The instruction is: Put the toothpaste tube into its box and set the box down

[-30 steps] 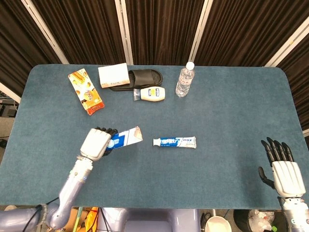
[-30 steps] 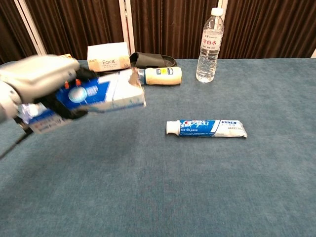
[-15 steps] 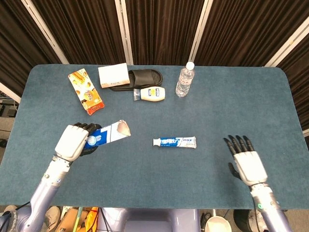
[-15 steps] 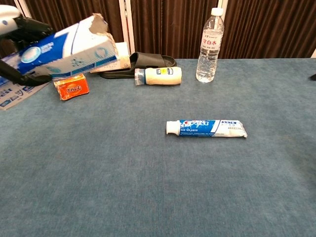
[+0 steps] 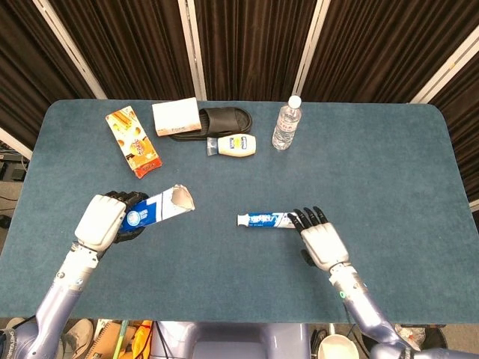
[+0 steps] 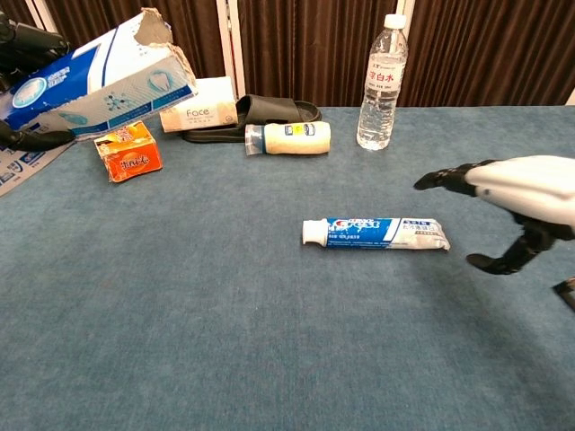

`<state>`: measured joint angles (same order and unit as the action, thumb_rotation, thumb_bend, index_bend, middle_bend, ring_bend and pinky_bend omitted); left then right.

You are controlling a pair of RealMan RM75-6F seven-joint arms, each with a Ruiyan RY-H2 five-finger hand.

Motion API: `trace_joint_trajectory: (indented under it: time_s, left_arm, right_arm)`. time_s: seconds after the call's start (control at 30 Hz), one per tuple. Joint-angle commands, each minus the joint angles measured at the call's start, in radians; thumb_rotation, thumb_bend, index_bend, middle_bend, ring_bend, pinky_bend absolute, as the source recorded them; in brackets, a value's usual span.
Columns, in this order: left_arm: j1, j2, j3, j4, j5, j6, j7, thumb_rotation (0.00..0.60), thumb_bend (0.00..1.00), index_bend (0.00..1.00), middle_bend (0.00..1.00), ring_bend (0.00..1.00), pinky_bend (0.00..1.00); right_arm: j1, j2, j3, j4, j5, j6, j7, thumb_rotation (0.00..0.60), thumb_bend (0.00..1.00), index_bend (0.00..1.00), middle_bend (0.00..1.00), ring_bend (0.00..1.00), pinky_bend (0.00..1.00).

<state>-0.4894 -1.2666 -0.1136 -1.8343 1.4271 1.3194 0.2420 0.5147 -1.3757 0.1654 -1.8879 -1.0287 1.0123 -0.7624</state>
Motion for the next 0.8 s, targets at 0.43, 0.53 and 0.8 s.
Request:
trace_joint_trajectory:
  time_s: [0.43, 0.53, 0.8]
  left_arm:
    - [0.005, -0.009, -0.015, 0.015, -0.004, -0.003, -0.009, 0.6, 0.42, 0.42, 0.57, 0.54, 0.55]
    - [0.006, -0.012, -0.016, 0.019, -0.005, -0.006, -0.011, 0.6, 0.42, 0.42, 0.57, 0.54, 0.55]
    - [0.008, -0.016, -0.023, 0.03, -0.012, -0.009, -0.017, 0.6, 0.42, 0.41, 0.57, 0.54, 0.55]
  right_arm:
    - [0.136, -0.168, 0.04, 0.205, 0.15, 0.042, -0.1, 0.6, 0.31, 0.0, 0.07, 0.0, 0.0]
    - [0.149, -0.181, 0.035, 0.229, 0.172, 0.036, -0.095, 0.6, 0.31, 0.01, 0.07, 0.0, 0.0]
    - [0.168, -0.215, 0.024, 0.275, 0.193, 0.02, -0.064, 0.6, 0.31, 0.02, 0.07, 0.0, 0.0]
